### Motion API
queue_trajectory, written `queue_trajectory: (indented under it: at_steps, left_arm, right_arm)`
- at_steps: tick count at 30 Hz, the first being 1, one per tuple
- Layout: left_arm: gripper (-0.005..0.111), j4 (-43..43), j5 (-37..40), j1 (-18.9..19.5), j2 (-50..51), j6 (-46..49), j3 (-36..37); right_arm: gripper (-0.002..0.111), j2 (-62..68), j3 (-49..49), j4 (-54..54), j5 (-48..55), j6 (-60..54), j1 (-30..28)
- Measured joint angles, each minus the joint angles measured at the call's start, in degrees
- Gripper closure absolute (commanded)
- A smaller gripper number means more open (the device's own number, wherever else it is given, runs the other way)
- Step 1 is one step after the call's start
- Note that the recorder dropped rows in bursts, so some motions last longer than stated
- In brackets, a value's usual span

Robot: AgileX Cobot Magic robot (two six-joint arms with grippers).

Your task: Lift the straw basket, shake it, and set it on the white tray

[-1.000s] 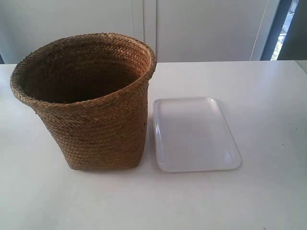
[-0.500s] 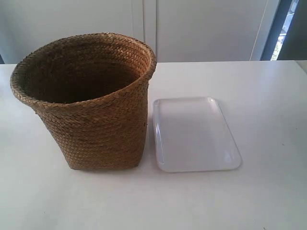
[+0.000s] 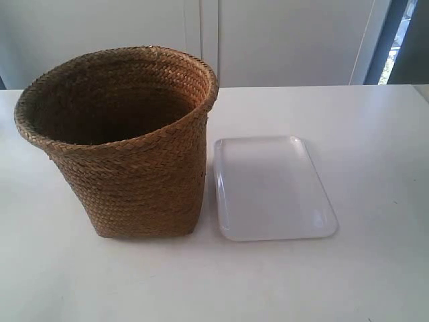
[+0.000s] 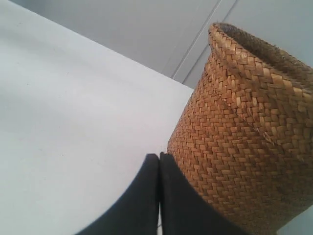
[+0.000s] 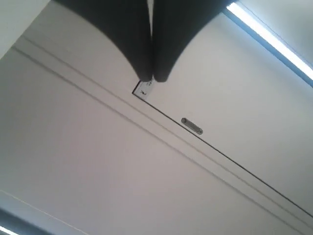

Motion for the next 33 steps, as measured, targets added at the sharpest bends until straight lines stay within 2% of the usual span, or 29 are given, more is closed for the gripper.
queue_trajectory:
  at_steps: [2,3,5,12,19,25,27,29,33]
  left_arm:
    - [0.107,0.00,1.41,0.00,0.00,-0.40,0.00]
    - [0.107,-0.40,1.53,0.00,0.00,-1.69,0.00]
    - [0.107,-0.80,0.75,0.00,0.00,-5.70,0.00]
    - [0.107,-1.64,0.01,0.00,0.00,-11.95,-0.96]
    - [0.107,-1.64,-1.09,0.00,5.10,-8.91,-9.59]
    - [0.107,-1.11,-13.72,0.00,9.66,-7.09,-13.84]
    - [0.107,0.05,-15.54,0.00,9.69,-7.06,-14.20]
    - [0.107,1.01,-14.17,0.00,9.69,-6.84,-14.19]
    - [0.107,1.73,-4.90,0.00,9.69,-6.84,-14.19]
  right_arm:
    - [0.108,0.00,0.00,0.21,4.08,4.80,0.00]
    - [0.108,0.00,0.00,0.21,9.41,6.87,0.00]
    - [0.108,0.00,0.14,0.08,15.51,7.14,0.00]
    - [0.108,0.00,-2.96,-0.24,14.53,-4.75,0.00]
    - [0.108,4.72,-13.53,-0.37,13.50,-13.26,0.00]
    - [0.108,11.07,-19.84,-0.60,12.79,-15.56,0.00]
    - [0.108,11.29,-19.95,-0.60,12.68,-15.80,0.00]
    - [0.108,11.49,-19.95,-0.60,12.68,-15.20,0.00]
    - [0.108,11.77,-19.95,-0.48,13.66,-14.38,0.00]
